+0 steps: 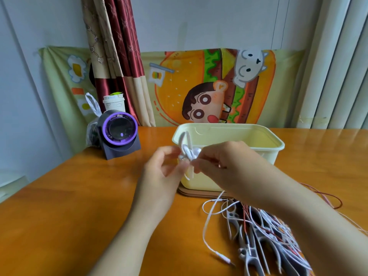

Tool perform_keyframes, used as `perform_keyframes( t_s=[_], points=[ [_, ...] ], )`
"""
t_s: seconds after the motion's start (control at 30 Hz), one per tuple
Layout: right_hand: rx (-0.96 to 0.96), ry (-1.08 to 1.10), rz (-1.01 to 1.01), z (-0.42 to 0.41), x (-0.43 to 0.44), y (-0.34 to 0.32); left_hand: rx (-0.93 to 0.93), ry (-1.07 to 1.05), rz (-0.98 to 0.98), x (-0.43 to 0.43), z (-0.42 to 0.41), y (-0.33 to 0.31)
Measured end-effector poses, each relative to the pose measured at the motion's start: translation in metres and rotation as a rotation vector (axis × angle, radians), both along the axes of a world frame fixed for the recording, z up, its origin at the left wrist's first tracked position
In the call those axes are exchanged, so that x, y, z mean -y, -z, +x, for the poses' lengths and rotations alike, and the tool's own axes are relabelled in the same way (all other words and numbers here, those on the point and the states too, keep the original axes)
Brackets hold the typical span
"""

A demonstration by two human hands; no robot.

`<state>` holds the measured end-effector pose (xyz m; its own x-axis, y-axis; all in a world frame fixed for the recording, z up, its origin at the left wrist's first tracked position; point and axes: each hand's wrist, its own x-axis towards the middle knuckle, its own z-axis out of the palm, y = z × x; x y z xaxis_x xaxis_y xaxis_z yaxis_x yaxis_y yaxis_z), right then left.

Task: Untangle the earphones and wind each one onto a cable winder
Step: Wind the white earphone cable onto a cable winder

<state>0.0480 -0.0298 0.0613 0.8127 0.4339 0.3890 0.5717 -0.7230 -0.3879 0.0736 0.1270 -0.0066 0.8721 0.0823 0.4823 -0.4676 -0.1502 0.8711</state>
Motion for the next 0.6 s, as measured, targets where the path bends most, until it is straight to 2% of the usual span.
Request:
perform_keyframes(
  t_s=[0.1, 0.37, 0.6],
  points=[
    [0.028, 0.002, 0.01, 0.0, 0.008, -0.008, -0.039, 0.077, 0.074, 0.005, -0.005, 0.0],
    [0.114, 0.032, 0.188, 0.008, 0.023, -0.016, -0.094, 0.188, 0.084, 0.002, -0.008, -0.004],
    [0.096, 0.017, 0.214, 0.008, 0.027, -0.019, -0.114, 0.196, -0.063, -0.002, -0.006, -0.004]
  ],
)
